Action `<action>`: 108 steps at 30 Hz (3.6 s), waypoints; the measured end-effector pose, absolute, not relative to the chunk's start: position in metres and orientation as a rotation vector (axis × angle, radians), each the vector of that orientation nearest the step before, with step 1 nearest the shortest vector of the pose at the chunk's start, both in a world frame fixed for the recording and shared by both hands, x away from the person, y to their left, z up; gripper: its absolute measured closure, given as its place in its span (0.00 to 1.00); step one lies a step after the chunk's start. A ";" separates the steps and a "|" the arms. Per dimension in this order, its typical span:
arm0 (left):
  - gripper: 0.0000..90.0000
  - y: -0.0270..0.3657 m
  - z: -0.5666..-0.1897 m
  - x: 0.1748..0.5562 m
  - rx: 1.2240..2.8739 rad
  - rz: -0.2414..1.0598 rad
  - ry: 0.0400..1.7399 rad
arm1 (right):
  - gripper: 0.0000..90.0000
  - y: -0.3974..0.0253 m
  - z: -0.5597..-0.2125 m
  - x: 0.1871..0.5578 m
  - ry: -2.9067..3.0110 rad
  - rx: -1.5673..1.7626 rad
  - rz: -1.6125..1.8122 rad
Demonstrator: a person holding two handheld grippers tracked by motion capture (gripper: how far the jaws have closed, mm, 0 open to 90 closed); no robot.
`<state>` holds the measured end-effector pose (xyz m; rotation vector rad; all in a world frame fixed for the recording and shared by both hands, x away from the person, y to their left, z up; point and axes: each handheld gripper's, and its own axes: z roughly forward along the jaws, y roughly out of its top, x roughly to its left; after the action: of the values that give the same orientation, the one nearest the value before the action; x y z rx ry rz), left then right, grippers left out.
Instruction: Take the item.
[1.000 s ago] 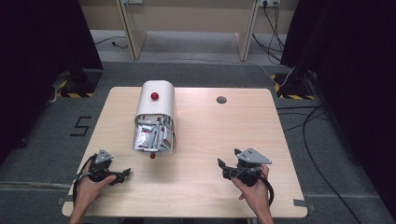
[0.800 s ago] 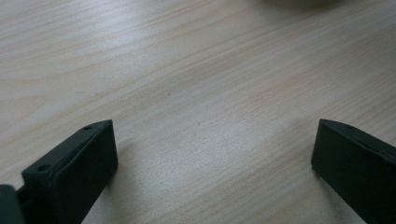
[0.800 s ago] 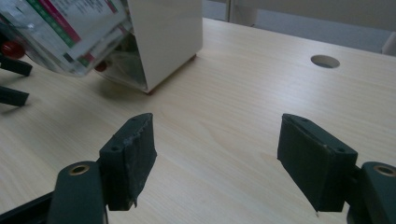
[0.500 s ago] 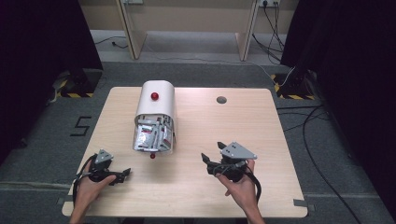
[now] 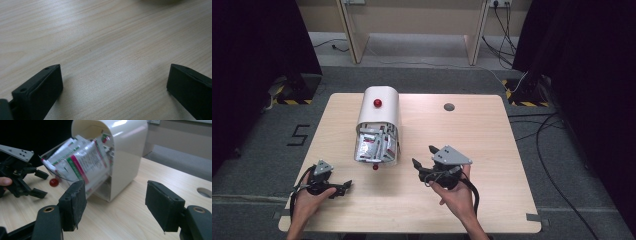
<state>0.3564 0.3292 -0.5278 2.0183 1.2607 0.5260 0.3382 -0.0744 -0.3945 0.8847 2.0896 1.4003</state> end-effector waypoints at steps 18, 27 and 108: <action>0.00 0.329 -0.528 0.356 2.018 0.526 1.260 | 0.39 -0.029 -0.382 0.349 2.138 0.801 1.420; 0.00 0.329 -0.528 0.356 2.018 0.526 1.260 | 0.39 -0.009 -0.383 0.354 2.160 0.774 1.419; 0.00 0.329 -0.528 0.356 2.018 0.526 1.261 | 0.94 -0.043 -0.354 0.355 2.017 0.668 1.537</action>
<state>0.3563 0.3293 -0.5278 2.0185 1.2605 0.5258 0.3549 -0.0433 -0.3538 0.6681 2.0172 1.5369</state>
